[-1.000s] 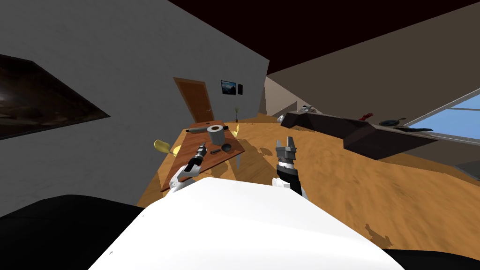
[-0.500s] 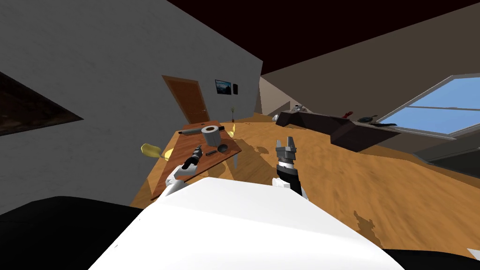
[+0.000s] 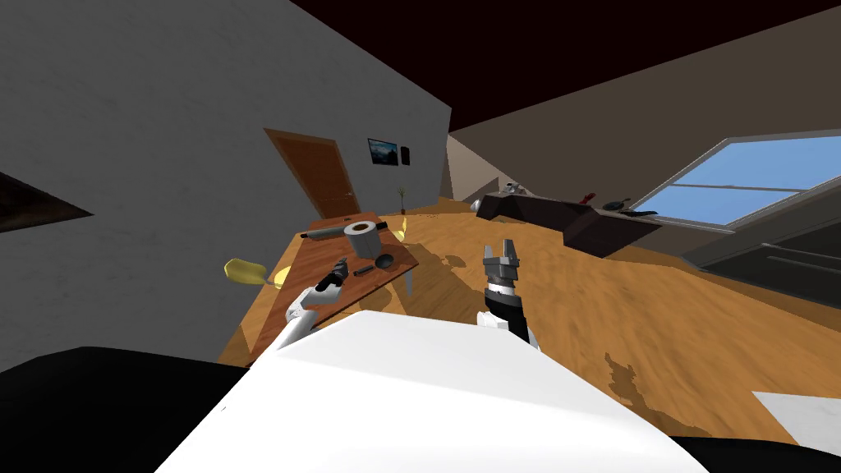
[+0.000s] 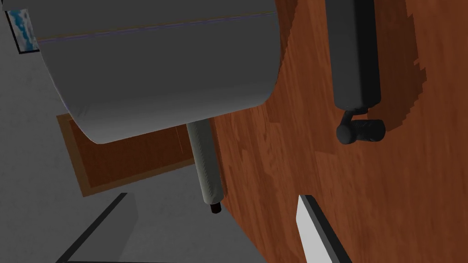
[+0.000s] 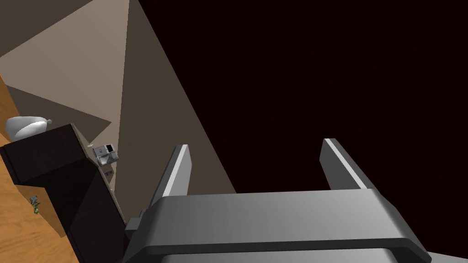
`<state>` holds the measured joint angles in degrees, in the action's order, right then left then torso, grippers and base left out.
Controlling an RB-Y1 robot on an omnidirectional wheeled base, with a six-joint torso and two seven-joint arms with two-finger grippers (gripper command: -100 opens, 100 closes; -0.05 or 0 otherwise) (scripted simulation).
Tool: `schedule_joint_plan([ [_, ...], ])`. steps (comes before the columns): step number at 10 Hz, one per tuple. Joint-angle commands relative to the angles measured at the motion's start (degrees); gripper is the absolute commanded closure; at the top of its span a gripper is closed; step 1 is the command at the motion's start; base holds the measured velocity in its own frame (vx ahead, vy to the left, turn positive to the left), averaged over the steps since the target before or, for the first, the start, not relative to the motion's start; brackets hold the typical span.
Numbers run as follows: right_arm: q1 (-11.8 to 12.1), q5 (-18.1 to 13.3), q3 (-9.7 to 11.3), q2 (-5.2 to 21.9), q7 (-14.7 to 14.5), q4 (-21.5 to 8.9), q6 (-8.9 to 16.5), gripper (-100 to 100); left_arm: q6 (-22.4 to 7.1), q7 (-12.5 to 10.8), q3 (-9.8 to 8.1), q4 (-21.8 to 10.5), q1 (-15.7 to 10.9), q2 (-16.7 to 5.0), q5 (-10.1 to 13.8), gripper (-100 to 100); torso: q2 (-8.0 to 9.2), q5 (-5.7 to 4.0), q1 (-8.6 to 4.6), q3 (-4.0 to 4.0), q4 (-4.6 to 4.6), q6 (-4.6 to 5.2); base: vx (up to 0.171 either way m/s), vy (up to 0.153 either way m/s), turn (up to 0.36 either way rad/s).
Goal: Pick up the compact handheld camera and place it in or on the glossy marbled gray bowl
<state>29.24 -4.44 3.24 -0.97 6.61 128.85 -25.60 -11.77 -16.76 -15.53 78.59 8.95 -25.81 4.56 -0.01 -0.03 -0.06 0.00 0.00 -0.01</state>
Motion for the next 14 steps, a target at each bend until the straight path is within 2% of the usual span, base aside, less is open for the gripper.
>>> schedule_joint_plan([
  [1,0.0,0.0,0.0,0.0,0.0,0.0,0.0,0,-2.3,-0.1,-0.61,-2.8,-0.6,-0.2,0.1,-100,0.00,0.00,0.00,0.00,0.00,0.00,0.012,-0.020,-0.080],
  [2,0.0,0.0,0.0,0.0,0.0,0.0,0.0,0,-3.7,-0.4,-1.68,-5.3,-2.0,-1.5,1.0,-100,0.01,0.01,0.03,0.00,-0.01,-0.05,0.019,-0.023,-0.127],
  [4,0.0,0.0,0.0,0.0,0.0,0.0,0.0,0,-5.8,-0.4,-1.68,-6.0,-2.0,-1.5,1.0,-100,-0.02,0.02,0.02,-0.01,-0.01,-0.03,0.014,-0.013,-0.057],
  [5,0.0,0.0,0.0,0.0,0.0,0.0,0.0,0,-7.8,-0.7,-2.74,-9.2,-3.4,-2.8,1.8,-100,0.02,0.01,0.05,0.01,0.00,-0.05,0.014,-0.016,-0.156],
  [6,0.0,0.0,0.0,0.0,0.0,0.0,0.0,0,-9.3,-0.7,-2.74,-9.2,-3.4,-2.8,1.8,-100,0.00,0.01,0.04,0.00,0.00,-0.01,0.017,-0.012,-0.094],
  [9,0.0,0.0,0.0,0.0,0.0,0.0,0.0,0,-14.4,-0.9,-4.79,-14.2,-6.1,-5.2,3.8,-100,-0.04,0.02,0.05,-0.03,-0.02,-0.05,0.027,-0.015,-0.129],
  [11,0.0,0.0,0.0,0.0,0.0,0.0,0.0,0,-16.4,-0.9,-4.79,-15.4,-6.1,-5.2,3.8,-100,-0.04,0.01,0.06,-0.03,-0.02,-0.05,0.018,-0.005,-0.038],
  [12,0.0,0.0,0.0,0.0,0.0,0.0,0.0,0,-18.7,-0.9,-5.78,-17.8,-7.4,-6.4,4.9,-100,0.01,0.02,0.08,0.00,-0.01,-0.06,0.020,-0.005,-0.150],
  [13,0.0,0.0,0.0,0.0,0.0,0.0,0.0,0,-19.9,-0.9,-5.78,-18.3,-7.4,-6.4,4.9,-100,-0.01,0.02,0.07,-0.01,0.00,-0.02,0.024,0.000,-0.095],
  [14,0.0,0.0,0.0,0.0,0.0,0.0,0.0,0,-22.0,-0.8,-6.74,-20.3,-8.7,-7.5,6.0,-100,-0.02,0.02,0.09,-0.02,-0.01,-0.05,0.035,-0.001,-0.129],
])
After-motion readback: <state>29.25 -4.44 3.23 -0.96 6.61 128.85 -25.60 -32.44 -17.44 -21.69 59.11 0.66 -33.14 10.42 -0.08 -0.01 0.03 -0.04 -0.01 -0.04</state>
